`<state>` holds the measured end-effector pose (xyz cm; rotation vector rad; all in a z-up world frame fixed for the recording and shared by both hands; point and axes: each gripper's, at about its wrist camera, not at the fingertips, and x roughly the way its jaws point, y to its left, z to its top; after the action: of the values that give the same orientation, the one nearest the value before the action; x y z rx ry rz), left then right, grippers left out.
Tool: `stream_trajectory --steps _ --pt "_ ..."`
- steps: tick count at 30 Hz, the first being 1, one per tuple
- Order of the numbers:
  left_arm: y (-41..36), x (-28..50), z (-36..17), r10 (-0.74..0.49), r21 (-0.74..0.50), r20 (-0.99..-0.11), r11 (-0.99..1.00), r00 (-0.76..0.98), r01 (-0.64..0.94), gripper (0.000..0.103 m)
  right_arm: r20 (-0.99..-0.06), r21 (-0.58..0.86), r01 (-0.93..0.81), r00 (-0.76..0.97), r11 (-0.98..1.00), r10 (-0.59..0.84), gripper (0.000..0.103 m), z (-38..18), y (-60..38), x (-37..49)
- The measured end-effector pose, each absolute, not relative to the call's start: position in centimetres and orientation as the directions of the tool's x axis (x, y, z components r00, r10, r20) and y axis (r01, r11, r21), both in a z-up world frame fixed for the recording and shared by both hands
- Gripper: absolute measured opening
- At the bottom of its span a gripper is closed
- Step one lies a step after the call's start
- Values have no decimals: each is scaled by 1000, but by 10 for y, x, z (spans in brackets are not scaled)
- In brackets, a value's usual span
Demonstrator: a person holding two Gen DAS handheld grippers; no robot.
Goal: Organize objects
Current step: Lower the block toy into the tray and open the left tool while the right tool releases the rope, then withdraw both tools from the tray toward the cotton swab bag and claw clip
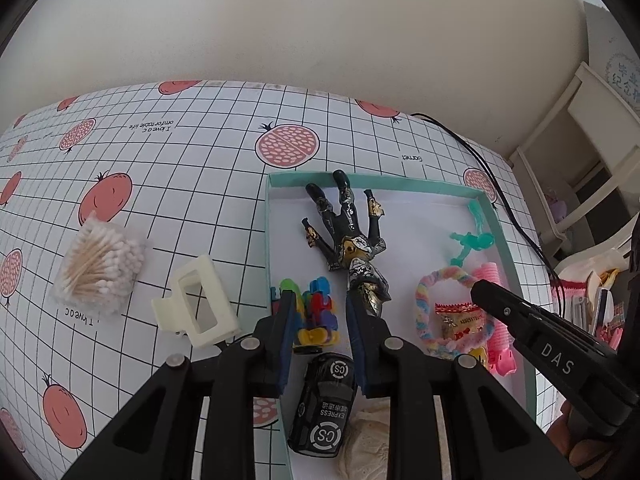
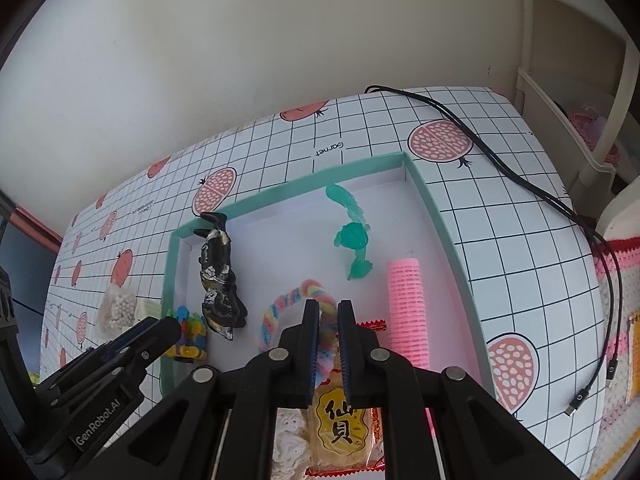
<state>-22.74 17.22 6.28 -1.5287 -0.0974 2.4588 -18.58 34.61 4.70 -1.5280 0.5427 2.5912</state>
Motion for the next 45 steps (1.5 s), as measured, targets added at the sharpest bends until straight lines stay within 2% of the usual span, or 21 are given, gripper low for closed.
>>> stream_trajectory --steps 3,7,11,16,22,24,28,30,31,33,39,45 --pt "172 -225 71 247 -186 -866 -966 -435 -178 34 -856 259 -245 -506 -934 -105 14 54 346 -185" --pt "170 -224 83 251 -189 -853 -966 -458 -179 34 -843 258 -233 -528 -938 -101 16 67 345 -184" --pt "166 -223 92 251 -190 -843 -966 -476 -173 35 -831 256 -224 -547 -940 -96 24 78 344 -181" --pt "161 -224 96 236 -182 -836 -971 -495 -155 38 -829 244 -218 -552 -945 -87 24 82 342 -181" --pt "154 -226 91 189 -147 -843 -981 -503 -124 48 -838 211 -221 -542 -952 -59 25 78 340 -182" --pt "151 -227 90 176 -139 -845 -984 -505 -110 56 -839 205 -226 -542 -952 -52 38 76 342 -181" --pt "144 -230 88 143 -116 -848 -990 -511 -85 72 -837 191 -228 -546 -955 -37 55 76 342 -181" --pt "141 -231 87 131 -106 -848 -991 -514 -78 78 -833 188 -226 -552 -956 -34 70 76 342 -181" --pt "139 -230 87 124 -101 -847 -992 -517 -72 81 -833 185 -225 -553 -957 -31 72 76 342 -181" --pt "136 -230 87 108 -88 -843 -994 -527 -62 92 -830 184 -223 -557 -957 -30 82 76 341 -182" --pt "129 -233 83 64 -61 -845 -998 -532 -24 94 -825 187 -229 -564 -955 -26 101 76 342 -182" --pt "123 -235 78 52 -62 -852 -998 -520 2 94 -824 182 -226 -566 -957 -22 103 75 341 -182"
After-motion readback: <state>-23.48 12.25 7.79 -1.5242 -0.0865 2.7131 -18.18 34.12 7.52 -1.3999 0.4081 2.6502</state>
